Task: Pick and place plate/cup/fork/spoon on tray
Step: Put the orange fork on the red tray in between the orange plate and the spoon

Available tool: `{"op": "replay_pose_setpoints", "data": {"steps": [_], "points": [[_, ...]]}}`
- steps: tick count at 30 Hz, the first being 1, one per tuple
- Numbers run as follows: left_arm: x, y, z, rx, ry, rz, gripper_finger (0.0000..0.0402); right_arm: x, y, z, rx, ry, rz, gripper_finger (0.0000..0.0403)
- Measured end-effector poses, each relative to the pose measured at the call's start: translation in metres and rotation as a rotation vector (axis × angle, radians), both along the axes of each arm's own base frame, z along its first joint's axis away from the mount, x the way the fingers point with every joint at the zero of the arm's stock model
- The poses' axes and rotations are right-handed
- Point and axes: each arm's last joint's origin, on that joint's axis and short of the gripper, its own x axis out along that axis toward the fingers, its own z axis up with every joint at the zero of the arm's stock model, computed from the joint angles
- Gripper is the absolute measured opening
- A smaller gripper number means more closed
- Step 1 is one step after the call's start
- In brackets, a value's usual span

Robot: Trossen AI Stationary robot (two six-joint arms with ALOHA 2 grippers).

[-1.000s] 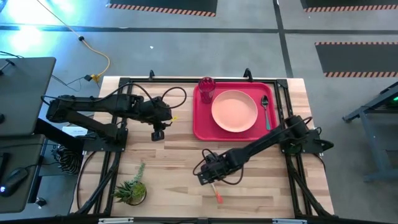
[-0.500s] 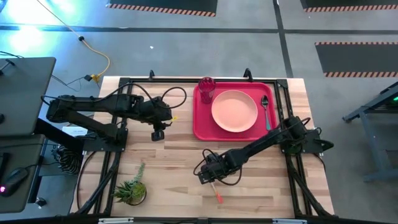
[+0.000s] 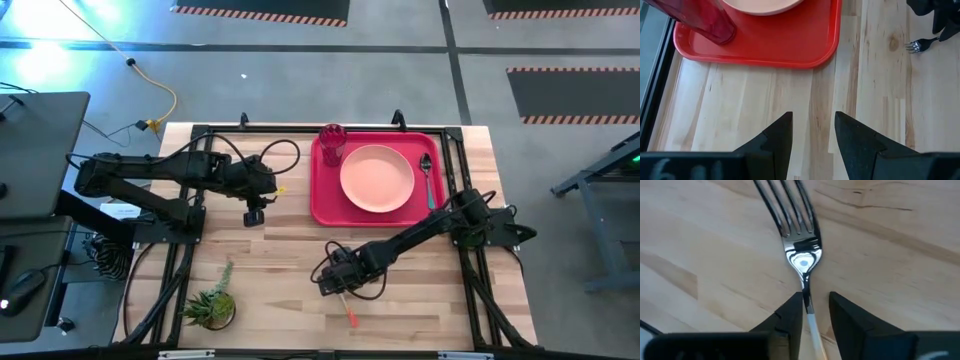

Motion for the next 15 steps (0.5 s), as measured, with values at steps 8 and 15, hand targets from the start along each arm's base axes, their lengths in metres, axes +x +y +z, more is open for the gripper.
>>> {"op": "replay_pose_setpoints", "data": {"steps": [8,15], "points": [[0.0001,0.0000,0.0000,0.000,-0.001,0.000,0.0136,-0.0038,-0.0022,-0.0027,-0.034,0.043,-0.044,0.0038],[0.0001,0.0000,0.0001,-0.005,-0.003,0.008,0.0136,-0.0045,-0.0027,-0.0032,-0.044,0.049,-0.041,0.0007]]}}
